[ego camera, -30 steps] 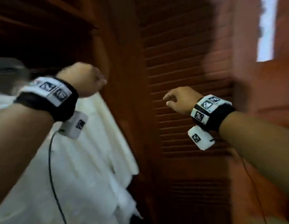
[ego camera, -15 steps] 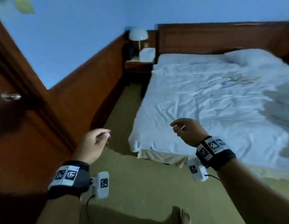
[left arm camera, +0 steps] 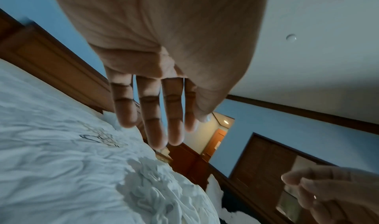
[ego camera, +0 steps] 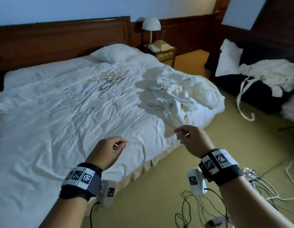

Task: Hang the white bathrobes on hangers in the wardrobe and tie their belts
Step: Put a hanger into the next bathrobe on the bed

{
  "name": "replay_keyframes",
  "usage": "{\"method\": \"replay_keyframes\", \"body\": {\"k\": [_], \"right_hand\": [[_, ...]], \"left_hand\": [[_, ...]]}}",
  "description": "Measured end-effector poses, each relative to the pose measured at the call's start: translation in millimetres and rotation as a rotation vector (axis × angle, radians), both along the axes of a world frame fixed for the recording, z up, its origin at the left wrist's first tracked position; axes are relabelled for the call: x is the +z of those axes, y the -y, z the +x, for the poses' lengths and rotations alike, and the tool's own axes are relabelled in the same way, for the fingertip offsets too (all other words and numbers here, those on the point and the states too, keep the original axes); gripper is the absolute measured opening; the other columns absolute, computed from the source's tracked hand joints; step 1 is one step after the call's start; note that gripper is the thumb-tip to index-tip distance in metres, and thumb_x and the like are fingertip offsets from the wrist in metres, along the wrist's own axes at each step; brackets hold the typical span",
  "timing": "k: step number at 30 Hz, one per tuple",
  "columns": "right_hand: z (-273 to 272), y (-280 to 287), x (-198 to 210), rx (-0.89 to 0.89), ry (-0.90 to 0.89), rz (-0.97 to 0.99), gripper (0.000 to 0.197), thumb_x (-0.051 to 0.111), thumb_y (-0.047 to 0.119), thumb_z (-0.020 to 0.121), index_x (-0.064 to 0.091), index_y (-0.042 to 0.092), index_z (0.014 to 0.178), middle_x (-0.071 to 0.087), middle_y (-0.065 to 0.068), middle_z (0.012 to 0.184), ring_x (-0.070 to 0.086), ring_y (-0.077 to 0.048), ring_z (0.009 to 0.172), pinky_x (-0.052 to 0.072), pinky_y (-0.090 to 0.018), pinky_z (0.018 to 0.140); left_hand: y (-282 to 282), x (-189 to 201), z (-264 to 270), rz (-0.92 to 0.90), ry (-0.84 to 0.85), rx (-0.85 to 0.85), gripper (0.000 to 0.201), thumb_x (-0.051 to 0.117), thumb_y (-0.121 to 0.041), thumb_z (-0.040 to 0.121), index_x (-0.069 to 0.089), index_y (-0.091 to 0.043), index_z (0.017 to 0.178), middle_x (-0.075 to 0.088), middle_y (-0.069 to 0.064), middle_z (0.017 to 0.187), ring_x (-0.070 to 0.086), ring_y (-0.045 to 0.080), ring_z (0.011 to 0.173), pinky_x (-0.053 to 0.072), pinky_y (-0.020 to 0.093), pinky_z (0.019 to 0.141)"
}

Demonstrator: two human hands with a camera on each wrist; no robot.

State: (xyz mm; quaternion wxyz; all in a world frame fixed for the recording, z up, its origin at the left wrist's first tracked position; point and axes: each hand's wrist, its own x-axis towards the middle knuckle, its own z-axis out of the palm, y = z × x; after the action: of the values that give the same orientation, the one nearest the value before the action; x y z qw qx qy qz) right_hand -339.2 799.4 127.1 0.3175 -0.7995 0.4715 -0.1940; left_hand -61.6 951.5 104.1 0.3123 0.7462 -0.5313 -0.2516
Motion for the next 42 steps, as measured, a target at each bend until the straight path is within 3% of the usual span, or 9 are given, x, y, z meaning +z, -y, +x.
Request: {"method": "replay_keyframes", "body": {"k": [7, 16, 25, 27, 29, 33, 35, 38, 42], "right_hand": [[9.1, 135.3, -19.8, -0.058, -0.049, 0.029, 0.014, 0.059, 0.026, 0.092, 0.068, 0.036, 0.094, 0.068, 0.018, 0.076, 0.063, 0.006, 0.07, 0.04, -0.007, 0.058], [23.6, 315.0, -84.8, -0.189, -0.252, 0.215, 0.016, 0.057, 0.029, 0.091, 0.069, 0.031, 0.102, 0.066, 0.012, 0.081, 0.063, -0.01, 0.078, 0.048, -0.026, 0.07], [-25.6, 449.1, -179.1, -0.231, -0.405, 0.408, 0.022, 0.055, 0.031, 0.092, 0.069, 0.025, 0.109, 0.07, 0.004, 0.099, 0.061, -0.014, 0.083, 0.041, -0.023, 0.069], [-31.8, 480.6, -199.9, -0.192, -0.45, 0.48, 0.023, 0.053, 0.03, 0.094, 0.066, 0.024, 0.111, 0.067, 0.005, 0.096, 0.059, -0.014, 0.081, 0.041, -0.024, 0.068], [-35.1, 508.0, -220.1, -0.136, -0.487, 0.548, 0.023, 0.05, 0.03, 0.095, 0.065, 0.025, 0.112, 0.062, 0.008, 0.092, 0.057, -0.014, 0.079, 0.041, -0.025, 0.068], [-37.6, 555.9, -254.1, -0.043, -0.563, 0.609, 0.023, 0.048, 0.031, 0.096, 0.063, 0.027, 0.114, 0.066, 0.004, 0.098, 0.06, -0.018, 0.086, 0.045, -0.027, 0.071], [-36.1, 572.3, -265.1, 0.036, -0.62, 0.615, 0.023, 0.048, 0.032, 0.096, 0.062, 0.028, 0.114, 0.068, 0.001, 0.103, 0.063, -0.021, 0.09, 0.05, -0.03, 0.075], [-28.4, 590.2, -269.5, 0.123, -0.633, 0.619, 0.023, 0.049, 0.032, 0.096, 0.061, 0.027, 0.115, 0.067, 0.0, 0.106, 0.064, -0.021, 0.095, 0.05, -0.031, 0.079], [-7.3, 604.3, -266.8, 0.156, -0.656, 0.537, 0.037, 0.055, 0.029, 0.093, 0.051, 0.029, 0.129, 0.052, -0.001, 0.126, 0.06, -0.024, 0.102, 0.051, -0.036, 0.083]], "left_hand": [[176.2, -22.2, 27.0, 0.08, 0.04, -0.173, 0.011, 0.06, -0.031, 0.094, 0.069, -0.03, 0.099, 0.07, -0.016, 0.086, 0.065, 0.002, 0.08, 0.054, 0.025, 0.075], [405.5, -66.0, 80.0, 0.239, 0.126, -0.362, 0.011, 0.058, -0.03, 0.094, 0.069, -0.026, 0.095, 0.07, -0.012, 0.088, 0.064, 0.008, 0.08, 0.052, 0.026, 0.078], [574.4, -157.9, 8.9, 0.545, 0.307, -0.653, 0.027, 0.055, -0.034, 0.094, 0.063, -0.025, 0.118, 0.066, -0.005, 0.113, 0.062, 0.014, 0.098, 0.049, 0.027, 0.087], [596.2, -186.7, -14.9, 0.624, 0.371, -0.693, 0.04, 0.055, -0.03, 0.094, 0.051, -0.026, 0.133, 0.054, -0.001, 0.134, 0.055, 0.019, 0.116, 0.047, 0.034, 0.096], [615.7, -213.3, -39.3, 0.651, 0.448, -0.755, 0.063, 0.056, -0.019, 0.092, 0.028, -0.029, 0.148, 0.027, -0.001, 0.154, 0.039, 0.025, 0.131, 0.041, 0.04, 0.104], [653.4, -258.2, -84.4, 0.55, 0.718, -0.992, 0.11, 0.062, 0.003, 0.076, -0.006, -0.039, 0.152, -0.021, 0.003, 0.159, 0.004, 0.031, 0.142, 0.028, 0.048, 0.111], [670.3, -266.2, -97.8, 0.594, 0.797, -1.047, 0.092, 0.057, -0.003, 0.083, 0.006, -0.031, 0.153, -0.011, 0.006, 0.16, 0.011, 0.031, 0.141, 0.026, 0.043, 0.11], [687.5, -267.3, -108.8, 0.615, 0.832, -1.036, 0.038, 0.04, -0.02, 0.099, 0.046, -0.021, 0.136, 0.042, 0.01, 0.139, 0.038, 0.03, 0.124, 0.03, 0.035, 0.101], [682.8, -249.8, -91.9, 0.707, 0.682, -0.89, 0.033, 0.042, -0.019, 0.089, 0.059, -0.029, 0.115, 0.063, 0.005, 0.119, 0.046, 0.03, 0.115, 0.034, 0.041, 0.096]]}}
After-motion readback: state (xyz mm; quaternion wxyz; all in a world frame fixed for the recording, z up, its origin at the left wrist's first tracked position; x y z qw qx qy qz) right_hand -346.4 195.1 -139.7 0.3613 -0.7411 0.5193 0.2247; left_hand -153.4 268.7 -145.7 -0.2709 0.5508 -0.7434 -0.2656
